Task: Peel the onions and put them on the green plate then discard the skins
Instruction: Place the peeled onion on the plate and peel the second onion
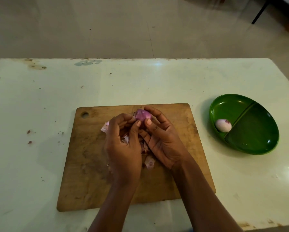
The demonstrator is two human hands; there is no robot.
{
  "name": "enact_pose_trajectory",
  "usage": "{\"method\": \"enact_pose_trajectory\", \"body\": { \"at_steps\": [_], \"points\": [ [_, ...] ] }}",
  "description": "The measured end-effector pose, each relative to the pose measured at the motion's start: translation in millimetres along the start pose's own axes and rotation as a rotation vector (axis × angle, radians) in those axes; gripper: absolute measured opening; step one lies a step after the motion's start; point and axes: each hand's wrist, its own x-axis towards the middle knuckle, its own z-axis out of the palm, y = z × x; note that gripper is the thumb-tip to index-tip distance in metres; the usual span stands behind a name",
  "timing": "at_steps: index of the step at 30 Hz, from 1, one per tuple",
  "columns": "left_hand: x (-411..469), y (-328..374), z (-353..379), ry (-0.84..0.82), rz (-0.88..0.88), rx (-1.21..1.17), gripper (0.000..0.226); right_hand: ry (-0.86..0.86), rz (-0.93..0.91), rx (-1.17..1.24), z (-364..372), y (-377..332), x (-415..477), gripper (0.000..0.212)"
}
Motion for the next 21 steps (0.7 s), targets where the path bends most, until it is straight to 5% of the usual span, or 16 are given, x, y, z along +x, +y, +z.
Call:
{"method": "enact_pose_trajectory", "body": {
  "at_steps": [21],
  "points": [
    [10.5,-17.6,-17.0,-0.023,-0.05,0.157,0.019,0.067,0.041,0.13,-10.3,-0.7,2.3,0.053]
  ]
}}
